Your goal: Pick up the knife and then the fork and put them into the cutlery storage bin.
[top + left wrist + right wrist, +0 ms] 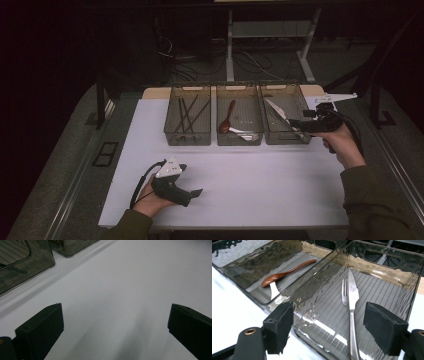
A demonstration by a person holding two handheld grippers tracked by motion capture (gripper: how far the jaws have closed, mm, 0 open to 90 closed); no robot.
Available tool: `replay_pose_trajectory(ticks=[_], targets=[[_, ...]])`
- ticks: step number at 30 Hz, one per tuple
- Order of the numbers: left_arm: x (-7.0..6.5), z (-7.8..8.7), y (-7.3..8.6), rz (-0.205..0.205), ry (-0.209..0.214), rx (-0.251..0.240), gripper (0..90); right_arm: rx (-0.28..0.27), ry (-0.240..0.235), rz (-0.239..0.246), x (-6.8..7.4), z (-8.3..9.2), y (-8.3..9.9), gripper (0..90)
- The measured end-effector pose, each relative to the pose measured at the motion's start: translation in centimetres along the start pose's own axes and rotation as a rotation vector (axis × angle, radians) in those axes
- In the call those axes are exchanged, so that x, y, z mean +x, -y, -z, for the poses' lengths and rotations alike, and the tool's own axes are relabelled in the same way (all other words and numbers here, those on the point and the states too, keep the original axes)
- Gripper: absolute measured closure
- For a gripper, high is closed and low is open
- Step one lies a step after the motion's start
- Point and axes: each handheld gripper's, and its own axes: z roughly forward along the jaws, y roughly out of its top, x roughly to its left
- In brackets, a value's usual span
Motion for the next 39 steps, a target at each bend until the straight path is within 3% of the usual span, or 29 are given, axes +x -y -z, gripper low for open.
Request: replay_pose_trajectory(ticks=[8,16,25,39], targets=[[0.0,0.1,0.0,-0.002,0.003,-0.001,0.0,-0.029,-0.011,0.029,1.6,1.0,1.3,22.0],[-0.1,0.2,0.1,-0.002,0.004,-0.003,0.0,-0.069,-0.035,0.019,3.0,1.7,3.3,20.9],[-0.1,0.3,0.1,0.000,0.001,-0.009,0.0,-0.079,-0.057,0.028,4.9,2.1,5.7,19.6],[-0.2,0.5,0.2,0.001,-0.002,-0.011,0.0,-0.100,-0.086,0.035,6.7,2.8,9.3,17.6]])
